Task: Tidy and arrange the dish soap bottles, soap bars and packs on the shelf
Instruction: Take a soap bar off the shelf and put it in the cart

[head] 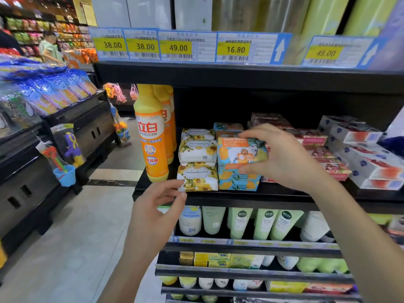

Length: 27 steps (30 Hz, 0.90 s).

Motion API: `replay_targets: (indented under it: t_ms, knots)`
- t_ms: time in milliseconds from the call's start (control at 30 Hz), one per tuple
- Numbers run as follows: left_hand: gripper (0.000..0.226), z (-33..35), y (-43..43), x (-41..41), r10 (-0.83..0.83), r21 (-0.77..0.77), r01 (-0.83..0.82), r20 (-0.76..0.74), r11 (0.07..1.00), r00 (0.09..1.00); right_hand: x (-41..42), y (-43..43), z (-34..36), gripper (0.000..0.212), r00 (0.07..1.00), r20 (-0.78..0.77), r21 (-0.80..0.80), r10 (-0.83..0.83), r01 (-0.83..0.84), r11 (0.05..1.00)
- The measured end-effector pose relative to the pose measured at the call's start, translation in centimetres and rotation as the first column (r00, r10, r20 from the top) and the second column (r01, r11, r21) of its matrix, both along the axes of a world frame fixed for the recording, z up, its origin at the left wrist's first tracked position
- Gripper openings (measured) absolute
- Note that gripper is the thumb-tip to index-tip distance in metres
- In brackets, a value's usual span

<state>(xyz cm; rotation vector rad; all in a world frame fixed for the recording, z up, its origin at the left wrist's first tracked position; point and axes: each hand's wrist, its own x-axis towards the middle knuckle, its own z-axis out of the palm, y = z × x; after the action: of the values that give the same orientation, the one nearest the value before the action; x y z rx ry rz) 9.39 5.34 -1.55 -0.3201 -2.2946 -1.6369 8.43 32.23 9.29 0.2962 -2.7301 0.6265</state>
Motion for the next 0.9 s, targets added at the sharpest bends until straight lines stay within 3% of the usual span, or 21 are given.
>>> replay_targets:
  t_ms: [100, 200, 367, 467, 533, 633, 767, 900]
  knots:
    - [0.028, 1.5, 2.2, 1.3, -0.21, 0.212, 0.179, 0.132, 0.961, 0.969, 3.1, -0.1, -2.0, 0.078, 0.998, -0.015, -0.053, 0.058, -0.059, 0.997]
    - [0.06, 1.2, 4.5, 2.2, -0.373, 0.363, 0.283, 0.206, 0.888, 0.905, 5.4, 0.0, -4.2, 0.075, 0.992, -0.054, -0.101, 0.114, -0.119, 0.988]
    - [0.052, 0.5, 7.6, 3.4, -0.392, 0.464, 0.234, 0.28, 0.854, 0.876, 7.2, 0.3, -7.8, 0.072, 0.985, -0.102, -0.158, 0.138, -0.153, 0.975]
    - [0.05, -0.3, 8.5, 3.8, -0.386, 0.53, 0.17, 0.327, 0.831, 0.863, 8.1, 0.9, -9.2, 0.078, 0.993, -0.035, -0.319, 0.109, -0.114, 0.941]
    - [0.048, -0.6, 8.8, 4.1, -0.383, 0.55, 0.138, 0.361, 0.824, 0.85, 8.9, 1.3, -9.6, 0.08, 0.994, 0.043, -0.538, 0.096, -0.058, 0.841]
    - [0.049, -1.1, 9.3, 4.5, -0.381, 0.536, 0.127, 0.394, 0.834, 0.836, 9.8, 1.7, -10.4, 0.071, 0.985, 0.132, -0.82, 0.115, 0.043, 0.571]
    - [0.051, -1.3, 10.6, 5.0, -0.402, 0.545, 0.144, 0.389, 0.826, 0.829, 10.5, 2.0, -11.3, 0.062, 0.971, 0.194, -0.941, 0.142, 0.143, 0.306]
    - [0.046, -1.7, 11.8, 5.3, -0.421, 0.543, 0.17, 0.38, 0.822, 0.824, 10.8, 2.6, -11.8, 0.059, 0.975, 0.198, -0.958, 0.1, 0.171, 0.23]
